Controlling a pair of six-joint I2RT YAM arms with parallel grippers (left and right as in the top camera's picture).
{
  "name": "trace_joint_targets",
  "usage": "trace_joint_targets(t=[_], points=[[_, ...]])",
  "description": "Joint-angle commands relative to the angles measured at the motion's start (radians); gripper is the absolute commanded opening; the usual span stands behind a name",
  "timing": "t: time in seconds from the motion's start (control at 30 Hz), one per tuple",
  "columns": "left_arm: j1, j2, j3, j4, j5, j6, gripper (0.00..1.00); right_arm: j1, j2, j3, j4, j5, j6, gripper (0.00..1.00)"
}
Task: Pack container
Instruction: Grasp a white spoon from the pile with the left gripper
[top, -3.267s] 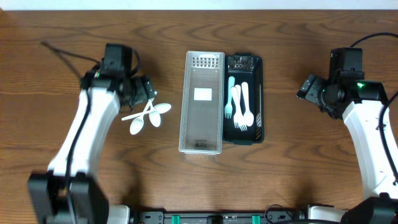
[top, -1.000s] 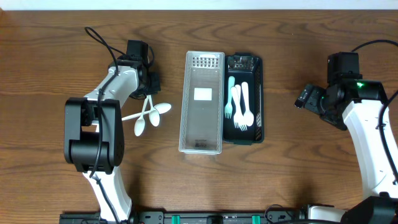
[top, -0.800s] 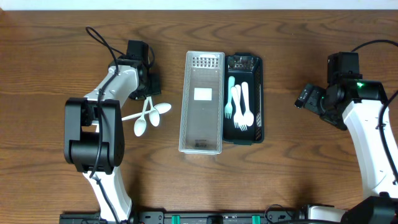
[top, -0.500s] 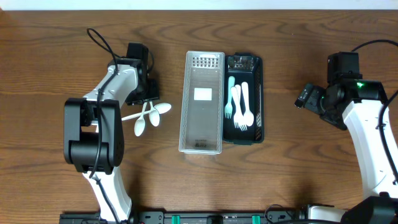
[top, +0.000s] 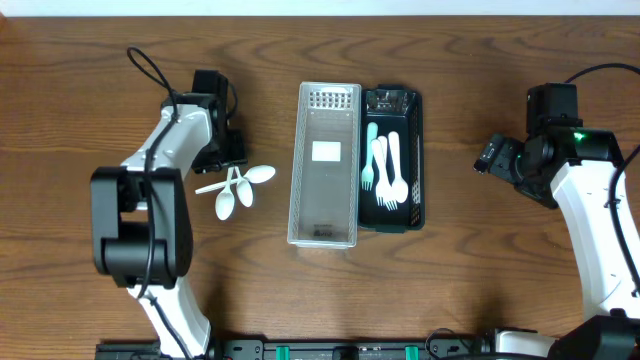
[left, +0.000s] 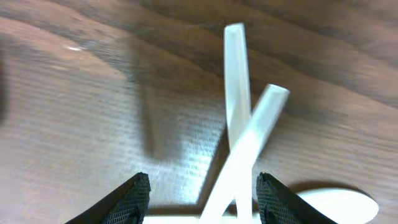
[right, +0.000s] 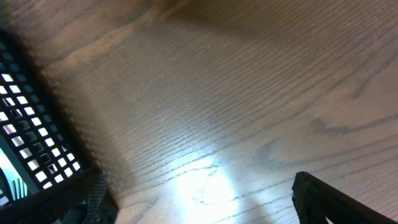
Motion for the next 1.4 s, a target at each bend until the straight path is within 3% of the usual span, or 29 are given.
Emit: trace_joint_targets(t=[0.0, 0.27, 0.37, 0.63, 1.37], points=[[0.000, -0.102, -0.002, -0.019, -0.006, 0.009, 0.58, -0.001, 0.001, -0.003, 0.000, 0.007, 0.007, 0.99], [-0.014, -0.188, -0.003, -0.113, -0.071, 0.007, 0.58, -0.001, 0.001, -0.003, 0.003, 0.006, 0.007, 0.99], [-0.015, -0.169, -0.016, -0.116, -0.084, 0.066, 0.63, -0.001, 0.001, -0.003, 0.000, 0.007, 0.007, 0.99], [-0.017, -0.083, -0.023, -0.124, -0.084, 0.165, 0.62, -0.001, 0.001, -0.003, -0.001, 0.007, 0.007, 0.99], [-0.017, 0.060, -0.023, -0.043, -0.085, 0.190, 0.62, -0.001, 0.001, -0.036, 0.012, 0.008, 0.007, 0.99]])
